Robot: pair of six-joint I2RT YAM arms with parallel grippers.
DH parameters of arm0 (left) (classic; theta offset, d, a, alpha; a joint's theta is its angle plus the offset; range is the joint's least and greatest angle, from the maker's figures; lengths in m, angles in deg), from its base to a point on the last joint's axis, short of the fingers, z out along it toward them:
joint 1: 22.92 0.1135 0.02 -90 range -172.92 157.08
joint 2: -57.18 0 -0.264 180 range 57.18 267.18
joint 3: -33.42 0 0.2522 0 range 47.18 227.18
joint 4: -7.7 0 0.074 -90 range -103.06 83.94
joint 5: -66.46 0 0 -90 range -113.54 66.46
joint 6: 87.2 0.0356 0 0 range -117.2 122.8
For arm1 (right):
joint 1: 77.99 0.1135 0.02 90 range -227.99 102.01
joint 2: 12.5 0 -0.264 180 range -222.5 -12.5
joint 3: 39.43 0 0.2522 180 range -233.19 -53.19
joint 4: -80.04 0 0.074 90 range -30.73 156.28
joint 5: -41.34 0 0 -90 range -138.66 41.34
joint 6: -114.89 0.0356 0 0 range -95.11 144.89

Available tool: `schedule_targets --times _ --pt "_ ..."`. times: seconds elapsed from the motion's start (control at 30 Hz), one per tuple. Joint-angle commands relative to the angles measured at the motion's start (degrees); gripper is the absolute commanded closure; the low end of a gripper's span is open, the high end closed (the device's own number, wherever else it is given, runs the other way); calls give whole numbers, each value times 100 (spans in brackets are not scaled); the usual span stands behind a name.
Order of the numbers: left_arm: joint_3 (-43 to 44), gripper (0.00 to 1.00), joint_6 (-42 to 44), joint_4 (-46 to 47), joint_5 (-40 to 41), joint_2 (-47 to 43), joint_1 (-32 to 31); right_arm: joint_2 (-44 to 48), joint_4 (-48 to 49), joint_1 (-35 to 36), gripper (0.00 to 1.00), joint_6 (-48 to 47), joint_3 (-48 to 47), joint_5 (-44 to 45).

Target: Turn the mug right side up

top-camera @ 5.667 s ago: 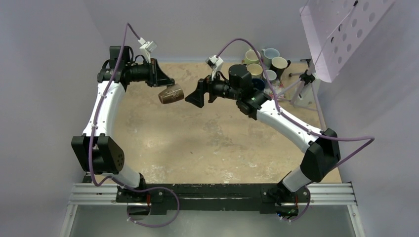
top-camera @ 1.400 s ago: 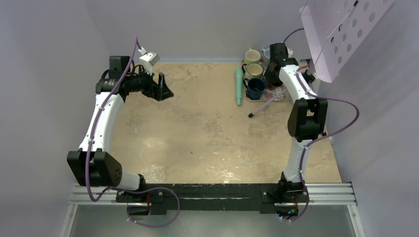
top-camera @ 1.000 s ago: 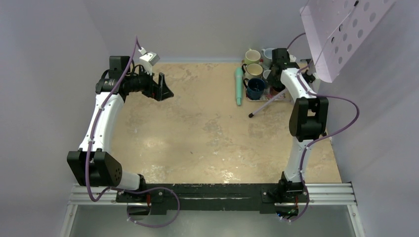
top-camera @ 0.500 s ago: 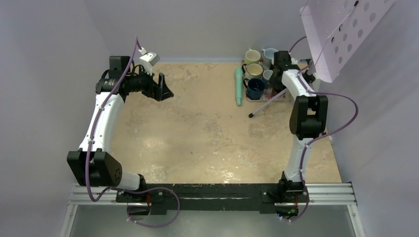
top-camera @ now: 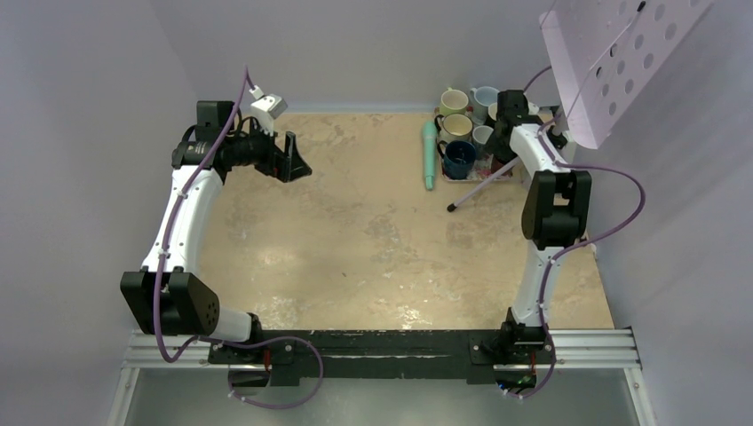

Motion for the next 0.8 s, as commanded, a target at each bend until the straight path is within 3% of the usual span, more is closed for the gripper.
schedule_targets --times 0.0,0.23,0.77 --pt "76 0 156 15 3 -24 1 -15 -4 -175 70 -44 -430 33" --pt "93 0 160 -11 -46 18 1 454 -102 -158 68 -383 -447 498" --pt "-31 0 96 86 -144 5 3 1447 1217 512 57 -1745 784 201"
